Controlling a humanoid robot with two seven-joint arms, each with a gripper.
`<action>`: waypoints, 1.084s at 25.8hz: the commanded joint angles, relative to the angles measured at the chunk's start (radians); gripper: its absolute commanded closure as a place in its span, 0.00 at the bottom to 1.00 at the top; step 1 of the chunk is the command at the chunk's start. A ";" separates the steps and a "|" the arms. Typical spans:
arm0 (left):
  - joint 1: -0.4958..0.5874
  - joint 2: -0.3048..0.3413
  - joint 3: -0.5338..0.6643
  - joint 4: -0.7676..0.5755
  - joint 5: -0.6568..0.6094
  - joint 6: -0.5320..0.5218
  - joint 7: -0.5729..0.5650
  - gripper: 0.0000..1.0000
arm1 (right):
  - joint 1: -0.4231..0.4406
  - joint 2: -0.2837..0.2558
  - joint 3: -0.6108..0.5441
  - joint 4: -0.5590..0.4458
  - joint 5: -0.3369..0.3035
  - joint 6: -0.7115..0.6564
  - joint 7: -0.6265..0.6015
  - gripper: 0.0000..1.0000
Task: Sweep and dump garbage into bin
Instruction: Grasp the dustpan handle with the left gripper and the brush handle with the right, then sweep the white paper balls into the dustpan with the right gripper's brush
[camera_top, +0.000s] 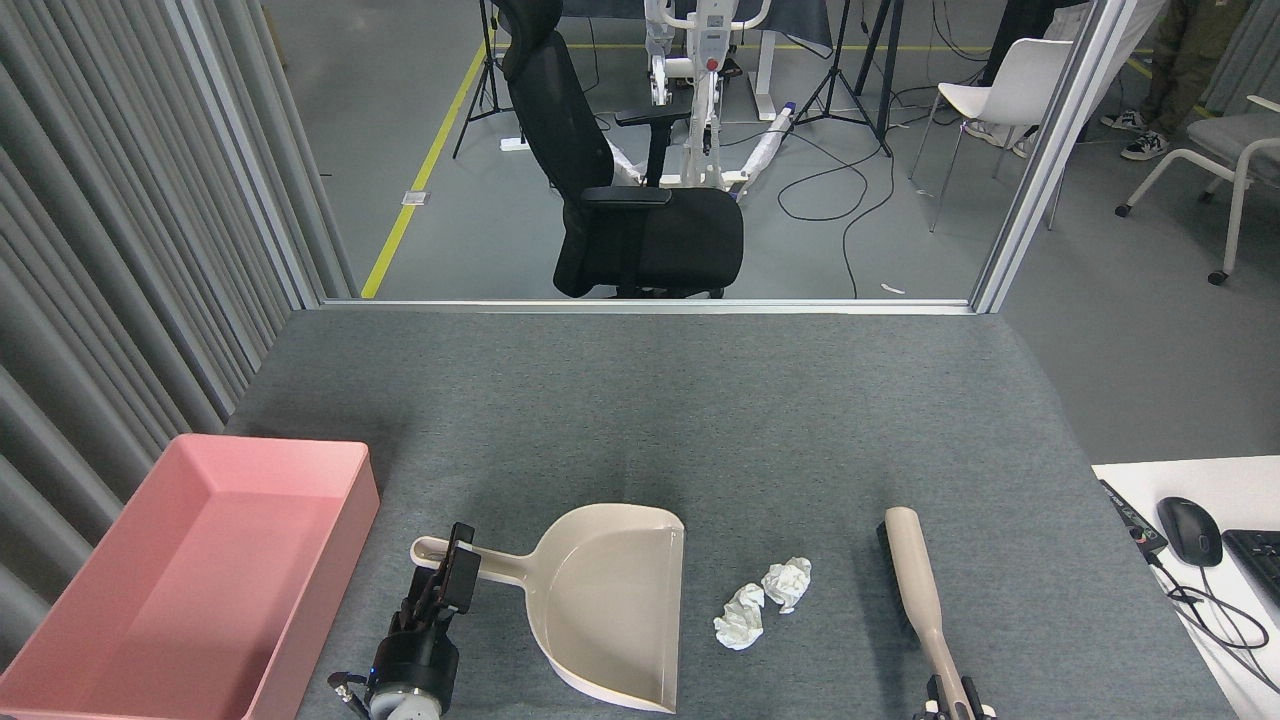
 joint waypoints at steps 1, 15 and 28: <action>-0.007 0.002 -0.001 0.010 -0.007 0.000 0.020 0.35 | 0.002 0.001 0.000 -0.002 0.000 0.000 0.001 0.96; -0.007 0.003 -0.001 0.018 -0.010 -0.028 0.043 0.72 | 0.010 0.001 0.002 -0.008 0.000 -0.034 -0.001 0.96; -0.007 0.003 -0.001 0.018 -0.010 -0.032 0.049 0.81 | 0.058 -0.005 0.071 -0.023 -0.005 -0.098 0.014 1.00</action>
